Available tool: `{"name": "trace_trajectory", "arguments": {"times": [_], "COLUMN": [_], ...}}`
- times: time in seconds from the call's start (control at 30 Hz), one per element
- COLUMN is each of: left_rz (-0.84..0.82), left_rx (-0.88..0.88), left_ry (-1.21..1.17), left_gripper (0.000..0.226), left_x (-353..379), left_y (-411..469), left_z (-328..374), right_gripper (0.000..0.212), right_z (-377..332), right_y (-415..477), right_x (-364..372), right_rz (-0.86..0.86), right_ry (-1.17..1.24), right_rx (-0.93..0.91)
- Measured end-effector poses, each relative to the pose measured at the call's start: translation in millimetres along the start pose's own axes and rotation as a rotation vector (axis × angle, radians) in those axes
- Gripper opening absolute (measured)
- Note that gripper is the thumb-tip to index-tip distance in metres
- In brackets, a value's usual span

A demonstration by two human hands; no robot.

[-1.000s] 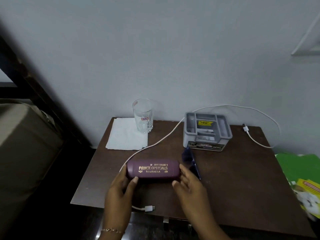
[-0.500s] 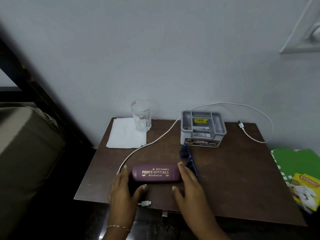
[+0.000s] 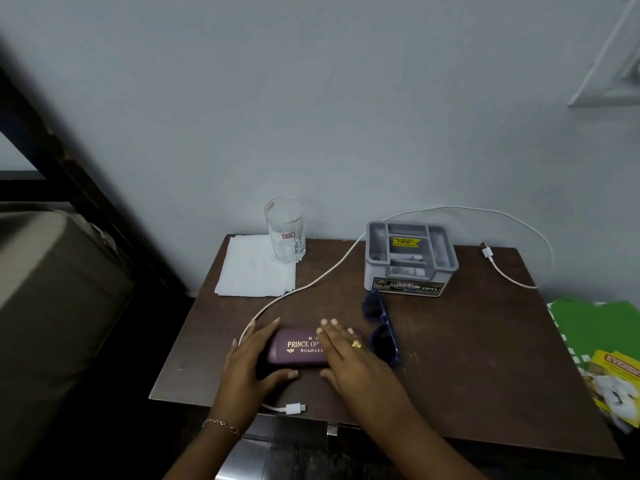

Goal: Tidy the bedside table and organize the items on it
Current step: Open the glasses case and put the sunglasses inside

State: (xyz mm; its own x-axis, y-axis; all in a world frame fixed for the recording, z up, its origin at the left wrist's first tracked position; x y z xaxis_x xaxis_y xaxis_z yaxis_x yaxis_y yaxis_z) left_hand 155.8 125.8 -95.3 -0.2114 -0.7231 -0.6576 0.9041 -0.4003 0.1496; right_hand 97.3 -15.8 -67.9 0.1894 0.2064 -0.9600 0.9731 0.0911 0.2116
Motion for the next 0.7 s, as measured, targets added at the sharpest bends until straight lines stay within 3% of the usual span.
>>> {"name": "trace_trajectory", "arguments": {"times": [0.33,0.5,0.7], "left_rz": [0.069,0.084,0.07], "left_rx": [-0.054,-0.09,-0.096], "left_ry": [-0.128,-0.149,-0.168], "left_gripper": [0.077,0.072,0.08], "left_x": [-8.3,-9.5,-9.7], "left_y": [-0.3,-1.5,-1.7], "left_z": [1.7,-2.5,-4.0], "right_gripper": [0.04,0.059,0.057], "right_z": [-7.3,-11.0,-16.8], "right_y": [3.0,12.6,16.1], "right_x": [-3.8,7.6,9.8], "right_rz": [0.195,0.194,0.217], "right_ry": [-0.222,-0.354,-0.361], "right_rx": [-0.114,-0.152,-0.219]}}
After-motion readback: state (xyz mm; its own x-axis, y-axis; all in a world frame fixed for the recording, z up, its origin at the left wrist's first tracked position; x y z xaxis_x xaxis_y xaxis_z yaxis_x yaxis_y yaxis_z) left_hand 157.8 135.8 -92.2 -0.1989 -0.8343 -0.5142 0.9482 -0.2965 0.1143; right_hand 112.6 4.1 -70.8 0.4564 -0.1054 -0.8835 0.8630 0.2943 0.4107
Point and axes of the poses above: each hand's wrist, its own y-axis towards the middle knuckle, its own x-axis out of the palm, z = x × y, the point moved 9 cm from there along y, towards the middle knuckle, and after that the axes turned 6 degrees about x, right-handed, at the moved point
